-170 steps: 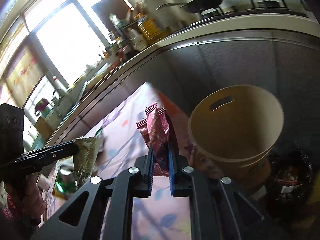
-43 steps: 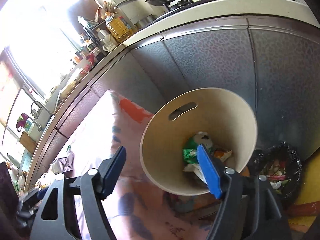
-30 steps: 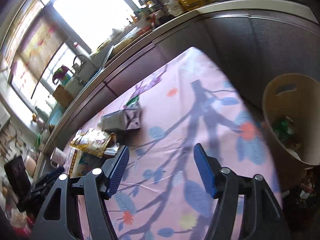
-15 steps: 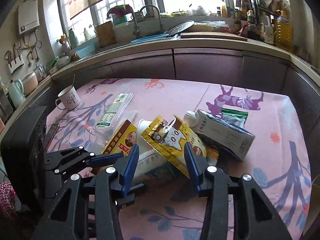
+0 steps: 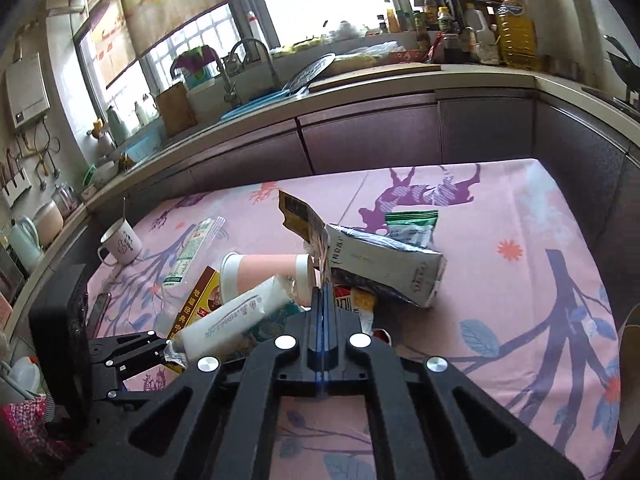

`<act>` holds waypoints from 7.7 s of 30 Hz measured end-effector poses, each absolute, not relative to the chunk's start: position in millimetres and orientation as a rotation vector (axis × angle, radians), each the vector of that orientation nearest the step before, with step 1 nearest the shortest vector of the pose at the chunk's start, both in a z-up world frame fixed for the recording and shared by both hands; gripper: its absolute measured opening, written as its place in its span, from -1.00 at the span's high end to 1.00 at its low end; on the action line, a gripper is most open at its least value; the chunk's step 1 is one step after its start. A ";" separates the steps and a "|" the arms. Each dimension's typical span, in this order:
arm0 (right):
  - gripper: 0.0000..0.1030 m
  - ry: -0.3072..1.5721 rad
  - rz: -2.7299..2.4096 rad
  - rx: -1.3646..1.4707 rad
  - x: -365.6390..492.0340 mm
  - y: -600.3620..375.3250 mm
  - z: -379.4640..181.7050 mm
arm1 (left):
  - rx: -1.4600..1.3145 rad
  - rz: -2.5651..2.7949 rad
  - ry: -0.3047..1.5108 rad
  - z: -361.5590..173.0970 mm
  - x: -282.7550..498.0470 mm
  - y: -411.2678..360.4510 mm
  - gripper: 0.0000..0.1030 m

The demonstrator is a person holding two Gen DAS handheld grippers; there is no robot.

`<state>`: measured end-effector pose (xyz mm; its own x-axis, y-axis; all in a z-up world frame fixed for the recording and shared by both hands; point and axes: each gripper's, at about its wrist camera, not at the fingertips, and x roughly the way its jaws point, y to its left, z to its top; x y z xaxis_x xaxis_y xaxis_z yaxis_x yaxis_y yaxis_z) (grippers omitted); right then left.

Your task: Collect trash

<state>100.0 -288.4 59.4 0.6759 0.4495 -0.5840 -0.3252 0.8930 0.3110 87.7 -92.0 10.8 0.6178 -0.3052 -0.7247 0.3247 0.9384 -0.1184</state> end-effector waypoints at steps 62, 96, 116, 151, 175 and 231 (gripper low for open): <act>-0.51 0.545 -0.082 0.672 10.9 -547.3 4.0 | 0.080 -0.664 0.825 45.1 51.1 -191.9 -0.23; -0.13 0.728 0.302 0.379 18.0 -245.2 23.6 | -0.093 0.017 0.819 23.8 35.1 54.6 -0.23; -0.13 0.745 0.299 0.417 -20.1 -237.2 16.4 | -0.012 -0.044 0.817 28.6 -7.3 -7.2 -0.23; -0.13 0.738 0.223 0.509 -9.9 -289.7 -14.3 | 0.249 -0.283 1.096 -25.8 -5.3 -107.2 -0.23; -0.13 0.754 0.228 0.495 -5.0 -286.3 -18.0 | 0.293 -0.316 1.098 -32.5 -5.6 -116.3 -0.23; -0.13 0.744 0.231 0.486 -5.0 -289.6 -15.9 | 0.321 -0.298 1.067 -23.1 -10.0 -116.2 -0.23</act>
